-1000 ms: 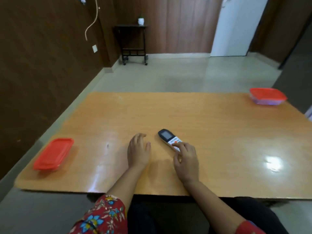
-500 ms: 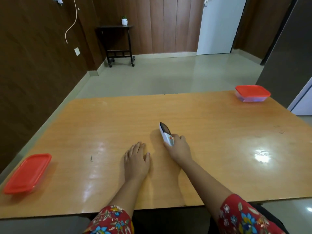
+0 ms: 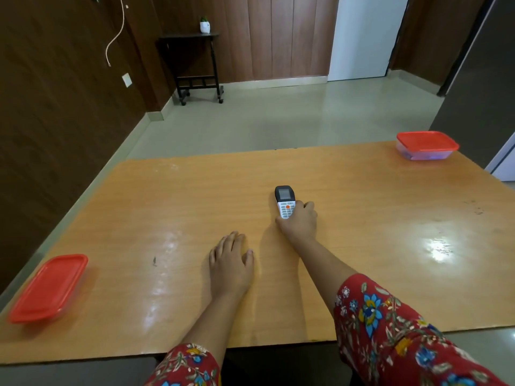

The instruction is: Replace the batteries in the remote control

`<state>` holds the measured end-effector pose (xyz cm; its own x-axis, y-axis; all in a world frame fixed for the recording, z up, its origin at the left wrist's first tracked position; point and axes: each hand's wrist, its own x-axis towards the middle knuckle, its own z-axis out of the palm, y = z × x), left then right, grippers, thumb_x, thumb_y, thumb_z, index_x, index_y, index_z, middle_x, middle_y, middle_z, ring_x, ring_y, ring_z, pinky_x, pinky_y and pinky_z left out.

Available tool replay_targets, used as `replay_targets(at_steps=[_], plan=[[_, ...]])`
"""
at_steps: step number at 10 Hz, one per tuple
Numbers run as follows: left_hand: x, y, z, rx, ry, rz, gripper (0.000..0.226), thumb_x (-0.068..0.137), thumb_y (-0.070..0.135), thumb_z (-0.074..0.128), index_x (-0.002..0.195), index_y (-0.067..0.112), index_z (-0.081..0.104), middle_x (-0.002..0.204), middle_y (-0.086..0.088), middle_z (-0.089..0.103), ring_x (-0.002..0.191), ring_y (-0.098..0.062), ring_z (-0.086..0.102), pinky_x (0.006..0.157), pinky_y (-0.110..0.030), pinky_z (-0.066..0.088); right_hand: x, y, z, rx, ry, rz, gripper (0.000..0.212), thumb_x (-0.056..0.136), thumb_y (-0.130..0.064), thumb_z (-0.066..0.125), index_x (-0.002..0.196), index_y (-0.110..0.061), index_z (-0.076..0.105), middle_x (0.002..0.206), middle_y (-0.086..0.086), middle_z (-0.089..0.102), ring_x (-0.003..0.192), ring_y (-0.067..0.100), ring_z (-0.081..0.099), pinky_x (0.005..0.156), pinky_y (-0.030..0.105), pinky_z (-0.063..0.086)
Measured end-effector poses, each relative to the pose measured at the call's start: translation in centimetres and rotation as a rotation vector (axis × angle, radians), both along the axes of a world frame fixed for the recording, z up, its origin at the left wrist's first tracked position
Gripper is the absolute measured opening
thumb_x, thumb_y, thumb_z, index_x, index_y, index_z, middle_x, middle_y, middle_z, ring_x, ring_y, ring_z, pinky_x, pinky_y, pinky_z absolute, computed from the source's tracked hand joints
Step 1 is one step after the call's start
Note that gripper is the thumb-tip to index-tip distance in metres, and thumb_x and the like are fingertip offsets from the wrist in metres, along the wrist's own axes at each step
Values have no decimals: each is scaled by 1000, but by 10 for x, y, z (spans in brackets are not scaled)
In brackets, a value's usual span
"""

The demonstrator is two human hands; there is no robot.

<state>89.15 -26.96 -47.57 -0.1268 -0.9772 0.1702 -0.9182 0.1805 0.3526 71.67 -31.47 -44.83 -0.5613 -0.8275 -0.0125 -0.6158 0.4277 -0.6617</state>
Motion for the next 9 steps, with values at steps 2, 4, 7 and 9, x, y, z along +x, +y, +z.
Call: replay_targets(at_steps=[2, 4, 7, 9], plan=[[-1, 0, 0, -1, 0, 6, 46, 94, 40, 39, 138, 29, 43, 151, 9, 36, 140, -13, 27, 114, -33, 15, -1, -3, -4, 17, 27, 10, 56, 78, -35, 66, 121, -5, 47, 121, 12, 42, 109, 31, 44, 83, 34, 41], [-1, 0, -1, -7, 10, 2, 46, 94, 40, 40, 138, 28, 44, 150, 8, 37, 140, -13, 27, 114, -33, 15, -2, -2, -4, 41, 59, 17, 54, 79, -38, 64, 119, -5, 48, 121, 11, 42, 109, 30, 44, 82, 34, 42], [-1, 1, 1, -17, 39, 1, 45, 94, 39, 40, 138, 28, 44, 150, 8, 37, 140, -13, 27, 114, -31, 14, -2, 1, 0, 60, 68, 16, 56, 78, -44, 64, 118, -8, 49, 120, 8, 42, 109, 26, 44, 81, 34, 45], [0, 5, 10, -10, 142, -17, 37, 93, 32, 46, 128, 23, 55, 142, 5, 48, 135, -14, 36, 112, -33, 22, -9, 32, 4, 58, 14, 60, 54, 79, -46, 63, 116, -9, 50, 121, 9, 43, 114, 26, 42, 82, 32, 42]])
